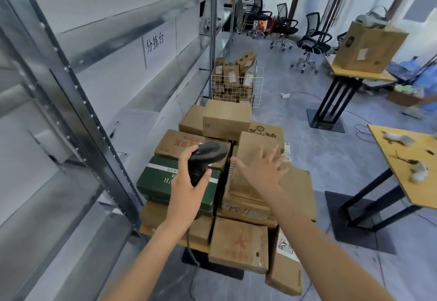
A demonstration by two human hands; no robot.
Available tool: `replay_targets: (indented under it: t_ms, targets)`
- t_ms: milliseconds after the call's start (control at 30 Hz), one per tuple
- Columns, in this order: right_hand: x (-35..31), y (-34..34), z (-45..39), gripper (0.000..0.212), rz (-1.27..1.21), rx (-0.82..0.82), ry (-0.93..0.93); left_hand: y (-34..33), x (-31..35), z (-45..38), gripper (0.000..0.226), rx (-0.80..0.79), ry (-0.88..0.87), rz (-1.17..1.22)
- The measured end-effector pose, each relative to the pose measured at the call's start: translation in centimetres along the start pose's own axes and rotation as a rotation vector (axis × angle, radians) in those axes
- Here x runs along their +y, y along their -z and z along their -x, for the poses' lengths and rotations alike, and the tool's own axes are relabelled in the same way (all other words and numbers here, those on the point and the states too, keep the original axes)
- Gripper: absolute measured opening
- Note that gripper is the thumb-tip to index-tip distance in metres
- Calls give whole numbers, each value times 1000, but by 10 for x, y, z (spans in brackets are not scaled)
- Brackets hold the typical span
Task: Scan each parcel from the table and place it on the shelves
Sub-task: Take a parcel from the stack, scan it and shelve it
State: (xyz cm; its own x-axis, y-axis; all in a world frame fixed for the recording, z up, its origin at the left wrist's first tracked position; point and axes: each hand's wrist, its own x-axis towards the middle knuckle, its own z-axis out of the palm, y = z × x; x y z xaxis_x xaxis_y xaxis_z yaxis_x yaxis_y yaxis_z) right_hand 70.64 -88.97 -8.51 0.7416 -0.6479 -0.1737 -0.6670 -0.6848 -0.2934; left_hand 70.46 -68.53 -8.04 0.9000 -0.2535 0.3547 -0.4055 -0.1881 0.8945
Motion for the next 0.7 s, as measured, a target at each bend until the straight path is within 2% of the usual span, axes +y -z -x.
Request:
replay_targets:
  t_ms: [233, 400, 533, 700]
  targets:
    - [-7, -16, -10, 114, -103, 3, -116, -15, -1, -17, 57, 58, 96, 106]
    - [-15, -28, -6, 115, -103, 91, -135, -15, -6, -18, 59, 93, 174, 251]
    - [-15, -23, 1, 113, -128, 132, -132, -11, -13, -17, 62, 111, 204, 277]
    - [-13, -6, 30, 113, -294, 144, -90, -5, -26, -16, 65, 128, 330, 379]
